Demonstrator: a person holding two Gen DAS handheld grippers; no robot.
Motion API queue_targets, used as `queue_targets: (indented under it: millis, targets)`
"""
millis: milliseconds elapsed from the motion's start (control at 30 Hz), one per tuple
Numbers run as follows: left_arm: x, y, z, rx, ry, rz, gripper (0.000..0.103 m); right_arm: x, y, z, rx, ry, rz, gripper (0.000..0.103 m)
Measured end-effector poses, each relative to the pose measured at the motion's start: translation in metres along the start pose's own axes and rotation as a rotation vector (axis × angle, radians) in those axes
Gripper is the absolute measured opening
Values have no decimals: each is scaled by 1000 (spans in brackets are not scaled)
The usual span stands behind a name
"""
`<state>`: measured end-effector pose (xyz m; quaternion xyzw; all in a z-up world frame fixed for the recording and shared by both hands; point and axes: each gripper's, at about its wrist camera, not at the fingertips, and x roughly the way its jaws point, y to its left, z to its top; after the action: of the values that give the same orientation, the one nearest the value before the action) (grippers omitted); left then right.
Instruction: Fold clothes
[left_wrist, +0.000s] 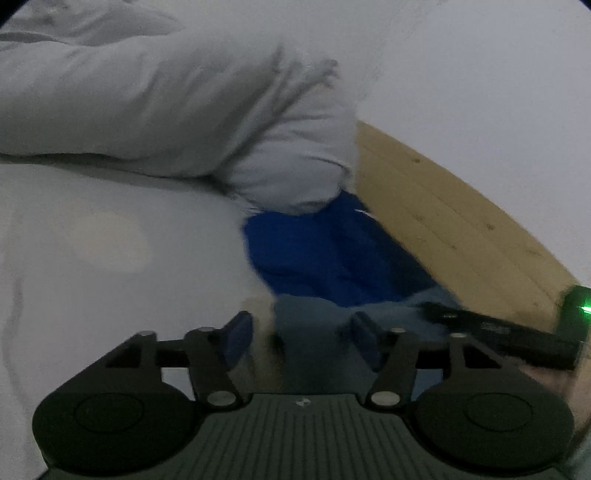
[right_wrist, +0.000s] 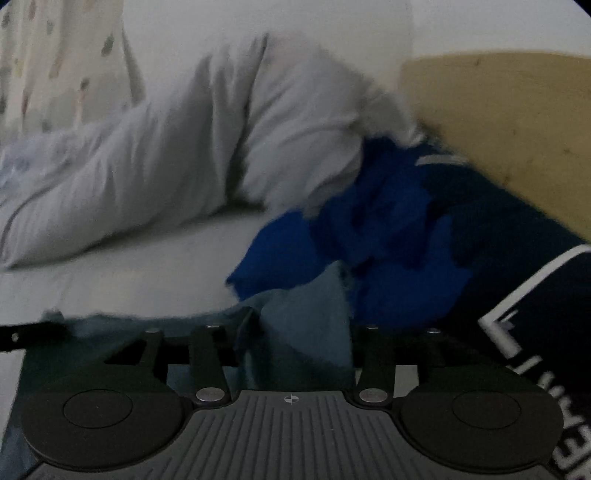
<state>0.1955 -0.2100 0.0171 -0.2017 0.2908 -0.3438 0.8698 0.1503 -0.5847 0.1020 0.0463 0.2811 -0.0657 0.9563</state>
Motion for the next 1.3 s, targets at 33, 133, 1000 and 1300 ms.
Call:
queue_targets:
  millis: [33, 133, 1000, 1300]
  targets:
    - [3, 1, 1, 0, 20, 32, 72, -5, 0, 0, 1, -17, -25, 62]
    - [3, -2, 6, 29, 53, 114, 82, -1, 2, -1, -32, 33, -143, 79]
    - [-451, -159, 25, 297, -343, 94, 103, -505, 161, 41, -83, -392, -25, 103]
    - [-525, -190, -16, 329, -376, 117, 103, -593, 215, 0, 24, -489, 48, 103]
